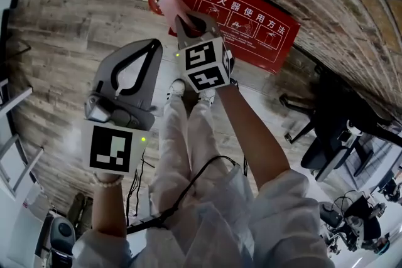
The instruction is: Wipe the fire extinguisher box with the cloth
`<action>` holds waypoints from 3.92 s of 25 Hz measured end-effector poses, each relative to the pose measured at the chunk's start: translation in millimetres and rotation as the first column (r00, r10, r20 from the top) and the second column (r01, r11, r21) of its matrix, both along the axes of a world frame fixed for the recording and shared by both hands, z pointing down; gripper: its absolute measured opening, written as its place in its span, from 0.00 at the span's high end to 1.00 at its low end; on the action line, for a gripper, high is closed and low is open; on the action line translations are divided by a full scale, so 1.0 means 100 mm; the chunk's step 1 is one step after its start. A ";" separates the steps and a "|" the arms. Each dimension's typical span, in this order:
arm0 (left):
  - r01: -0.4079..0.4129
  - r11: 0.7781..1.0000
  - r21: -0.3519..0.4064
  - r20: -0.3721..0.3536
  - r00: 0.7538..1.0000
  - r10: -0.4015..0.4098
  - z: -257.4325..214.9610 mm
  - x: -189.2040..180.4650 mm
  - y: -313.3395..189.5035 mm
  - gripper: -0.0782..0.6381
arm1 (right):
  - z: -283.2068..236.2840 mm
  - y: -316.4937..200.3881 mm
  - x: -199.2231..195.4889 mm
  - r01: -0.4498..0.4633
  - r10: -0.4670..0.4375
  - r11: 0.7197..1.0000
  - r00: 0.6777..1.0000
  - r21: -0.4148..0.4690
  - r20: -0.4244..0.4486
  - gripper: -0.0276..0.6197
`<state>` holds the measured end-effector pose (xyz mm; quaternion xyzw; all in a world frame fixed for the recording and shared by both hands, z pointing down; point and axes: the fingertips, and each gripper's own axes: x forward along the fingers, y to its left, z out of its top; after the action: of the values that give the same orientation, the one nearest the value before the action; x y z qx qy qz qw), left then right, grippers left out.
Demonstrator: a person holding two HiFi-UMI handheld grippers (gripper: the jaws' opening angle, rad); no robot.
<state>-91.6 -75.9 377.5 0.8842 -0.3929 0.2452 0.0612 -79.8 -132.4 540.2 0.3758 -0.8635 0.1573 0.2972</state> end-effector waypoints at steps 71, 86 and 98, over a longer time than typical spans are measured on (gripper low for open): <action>-0.200 0.980 -0.018 -0.002 0.980 0.200 0.06 1.07 0.15 0.90 | 0.41 0.70 3.15 -0.539 0.518 0.842 0.808 0.002 -0.280 0.93; -0.139 0.990 0.002 -0.005 0.990 0.139 -0.04 0.75 0.14 0.90 | -0.02 0.73 2.57 -0.464 0.461 0.885 0.870 0.025 -0.172 0.93; -0.043 0.999 -0.018 0.012 0.999 0.044 0.00 0.23 0.16 0.90 | -0.16 0.70 0.84 -0.191 0.191 0.982 0.982 0.000 -0.007 0.93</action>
<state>-68.7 -59.9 377.9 0.8904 -0.3717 0.2555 0.0615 4.6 -62.4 523.7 0.4574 -0.8223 0.1841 0.2840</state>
